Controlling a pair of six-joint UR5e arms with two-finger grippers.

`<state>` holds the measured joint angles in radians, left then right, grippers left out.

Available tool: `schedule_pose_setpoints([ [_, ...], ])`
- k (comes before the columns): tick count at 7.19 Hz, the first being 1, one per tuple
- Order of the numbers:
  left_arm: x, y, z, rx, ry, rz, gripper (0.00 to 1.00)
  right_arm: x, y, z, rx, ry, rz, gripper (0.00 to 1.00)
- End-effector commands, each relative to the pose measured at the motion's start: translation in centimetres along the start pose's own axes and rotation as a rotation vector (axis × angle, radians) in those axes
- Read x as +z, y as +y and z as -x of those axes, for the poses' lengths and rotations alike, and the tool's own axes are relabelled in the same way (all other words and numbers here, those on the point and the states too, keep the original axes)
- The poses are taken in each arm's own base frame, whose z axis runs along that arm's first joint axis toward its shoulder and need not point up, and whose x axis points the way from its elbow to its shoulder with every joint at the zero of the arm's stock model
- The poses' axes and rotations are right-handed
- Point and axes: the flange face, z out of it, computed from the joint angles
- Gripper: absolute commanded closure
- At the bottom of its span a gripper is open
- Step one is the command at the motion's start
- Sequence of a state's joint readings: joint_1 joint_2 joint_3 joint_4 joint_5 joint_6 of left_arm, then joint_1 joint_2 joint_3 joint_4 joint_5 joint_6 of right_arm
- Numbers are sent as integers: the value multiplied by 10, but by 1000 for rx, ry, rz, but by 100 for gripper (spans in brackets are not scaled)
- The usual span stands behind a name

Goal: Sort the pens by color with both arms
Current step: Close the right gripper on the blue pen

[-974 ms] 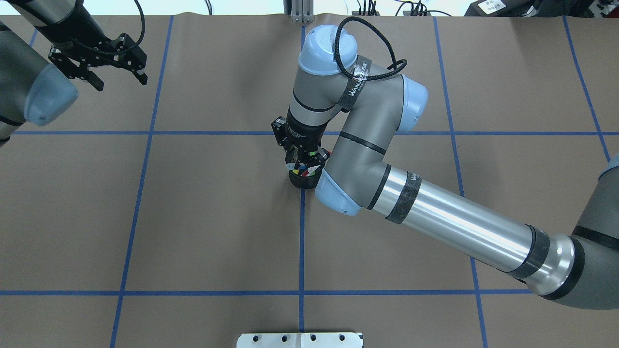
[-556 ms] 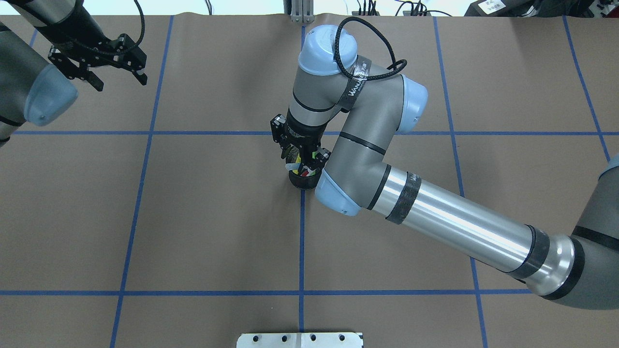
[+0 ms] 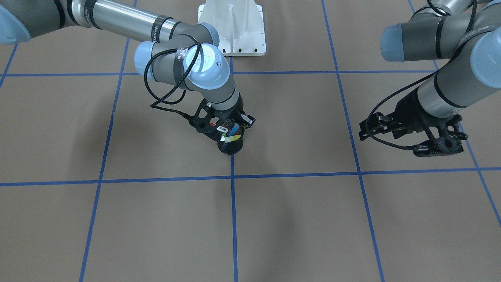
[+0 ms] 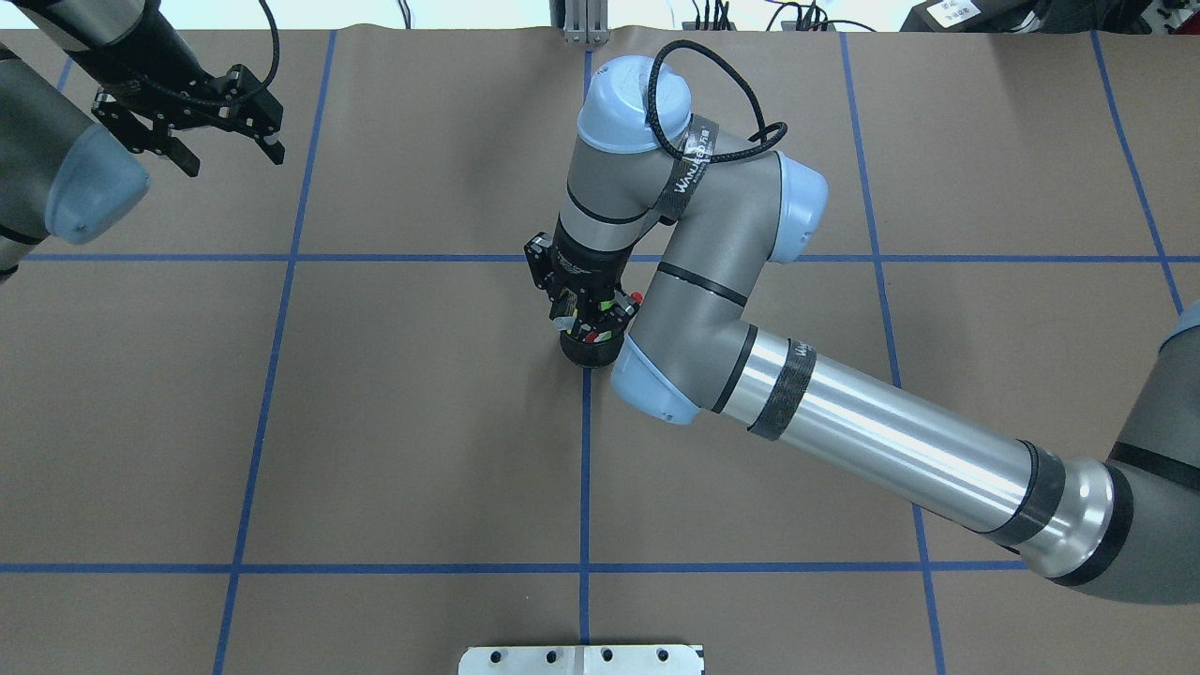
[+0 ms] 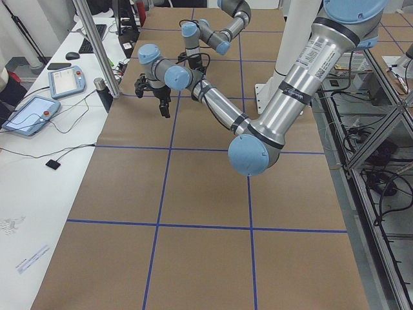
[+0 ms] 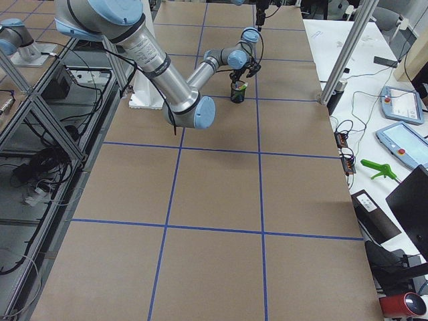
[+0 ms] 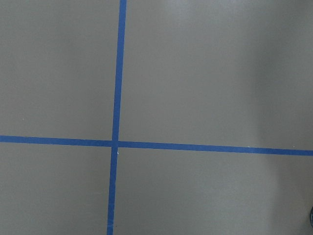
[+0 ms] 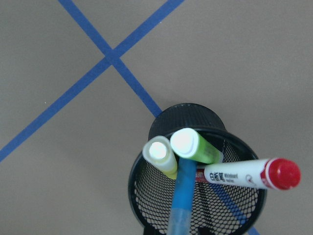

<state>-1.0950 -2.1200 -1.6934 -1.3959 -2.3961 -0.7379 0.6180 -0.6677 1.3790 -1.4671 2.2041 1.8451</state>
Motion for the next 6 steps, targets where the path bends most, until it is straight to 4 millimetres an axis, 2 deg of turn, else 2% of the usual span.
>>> schedule_pose_setpoints([
  [1,0,1,-1,2,1,0,0,1,0,-1,-6,1,1,62],
  [2,-1,2,-1,3,2,-1,0,0,1,-1,-7,0,1,62],
  [4,-1,2,-2,4,3,-2,0,-1,2,0,-10,-2,3,84],
  [6,-2,3,-2,5,3,-3,0,-1,2,0,-11,-2,3,93],
])
